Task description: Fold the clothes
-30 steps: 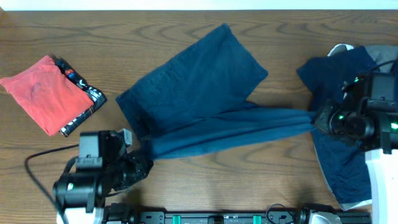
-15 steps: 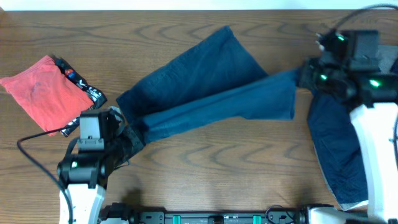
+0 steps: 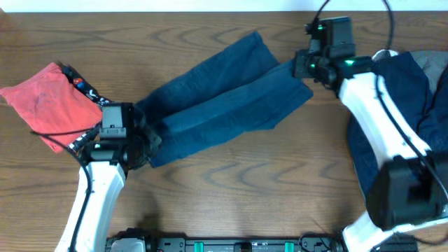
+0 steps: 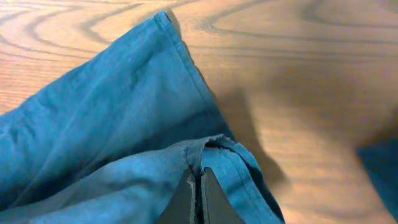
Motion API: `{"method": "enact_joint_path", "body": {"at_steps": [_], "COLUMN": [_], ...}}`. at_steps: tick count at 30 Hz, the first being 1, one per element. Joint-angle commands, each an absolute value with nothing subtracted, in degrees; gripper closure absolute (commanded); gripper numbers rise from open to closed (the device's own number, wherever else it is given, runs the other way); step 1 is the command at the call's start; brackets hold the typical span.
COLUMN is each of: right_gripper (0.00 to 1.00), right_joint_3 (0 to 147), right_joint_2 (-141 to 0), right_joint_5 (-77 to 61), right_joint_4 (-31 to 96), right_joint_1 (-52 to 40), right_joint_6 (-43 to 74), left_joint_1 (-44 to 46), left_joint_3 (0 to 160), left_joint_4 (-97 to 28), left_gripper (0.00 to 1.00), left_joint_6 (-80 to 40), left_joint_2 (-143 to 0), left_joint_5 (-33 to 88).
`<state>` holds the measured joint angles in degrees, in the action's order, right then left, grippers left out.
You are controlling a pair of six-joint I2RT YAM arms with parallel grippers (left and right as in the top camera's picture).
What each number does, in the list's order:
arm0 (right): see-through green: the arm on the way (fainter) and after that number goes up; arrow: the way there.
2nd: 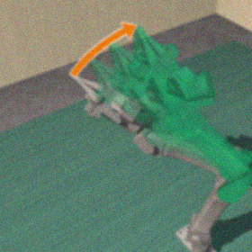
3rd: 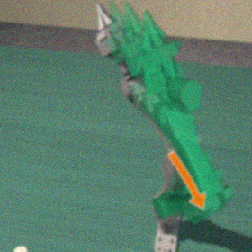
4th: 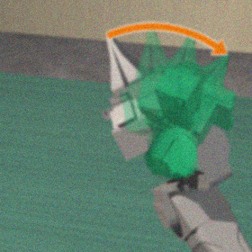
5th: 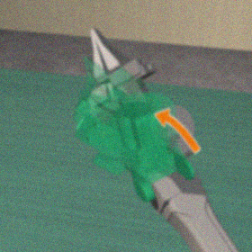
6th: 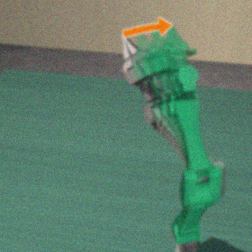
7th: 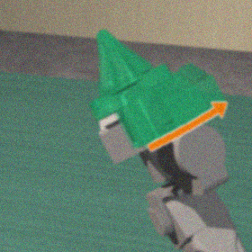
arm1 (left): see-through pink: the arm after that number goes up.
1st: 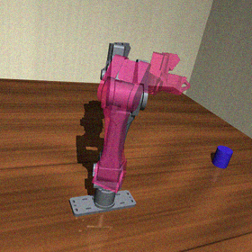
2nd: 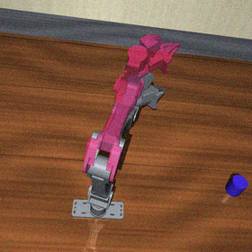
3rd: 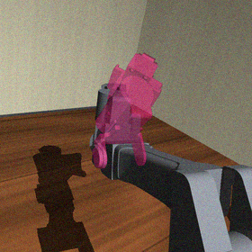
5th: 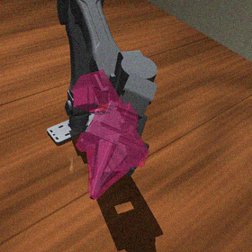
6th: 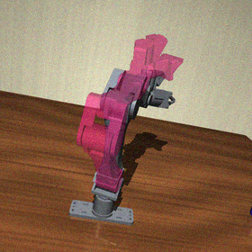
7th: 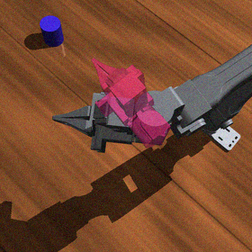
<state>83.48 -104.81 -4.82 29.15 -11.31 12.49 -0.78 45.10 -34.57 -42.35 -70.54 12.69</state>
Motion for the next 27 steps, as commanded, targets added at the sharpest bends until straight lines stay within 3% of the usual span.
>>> {"method": "enact_joint_path", "body": {"at_steps": [1, 10, 13, 14, 15, 17, 19, 22, 25, 27], "right_gripper": [0.99, 0.96, 0.65, 0.63, 0.58, 0.3, 0.31, 0.42, 0.47, 0.55], "right_joint_3": [84.66, 84.66, 84.66, 84.66, 84.66, 84.66, 84.66, 84.66, 84.64, 84.64], "right_joint_2": [-108.53, -116.64, -119.11, -119.31, -119.33, -119.33, -119.31, -119.31, -119.33, -119.7], "right_joint_5": [-3.46, -3.4, -1.87, 0.73, 4.4, 5.43, 2.79, -1.74, -3.57, -5.54], "right_joint_4": [26.02, 4.8, -4.93, -5.89, -5.52, -4.21, -1.37, 5.78, 12.91, 15.62], "right_joint_1": [-13.41, -17.08, -17.3, -17.02, -16.51, -15.44, -14.39, -13.21, -12.53, -12.56], "right_joint_6": [11.94, 14.92, 17.37, 19.33, 23.05, 25.5, 25.45, 24.67, 24.27, 21.37], "left_joint_1": [-1.21, -1.34, -3.33, -4.78, -6.37, -8.88, -10.85, -11.94, -11.53, -11.09], "left_joint_3": [45.76, 45.76, 45.76, 45.76, 45.76, 45.76, 45.76, 45.76, 45.74, 45.65], "left_joint_4": [-31.11, -17.91, -11.46, -10.04, -8.75, -5.82, -4.58, -6.63, -11.07, -13.5], "left_gripper": [0.94, 0.93, 0.79, 0.75, 0.62, 0.54, 0.51, 0.51, 0.51, 0.5], "left_joint_6": [-43.83, -43.86, -46.15, -49.15, -53.1, -56.66, -56.16, -53.52, -50.87, -50.61], "left_joint_2": [-73.87, -84.6, -87.5, -88.07, -88.49, -88.79, -88.66, -88.68, -88.68, -88.71], "left_joint_5": [10.41, 10.24, 8.88, 8.93, 9.41, 12.56, 17.45, 23.29, 23.79, 23.79]}}
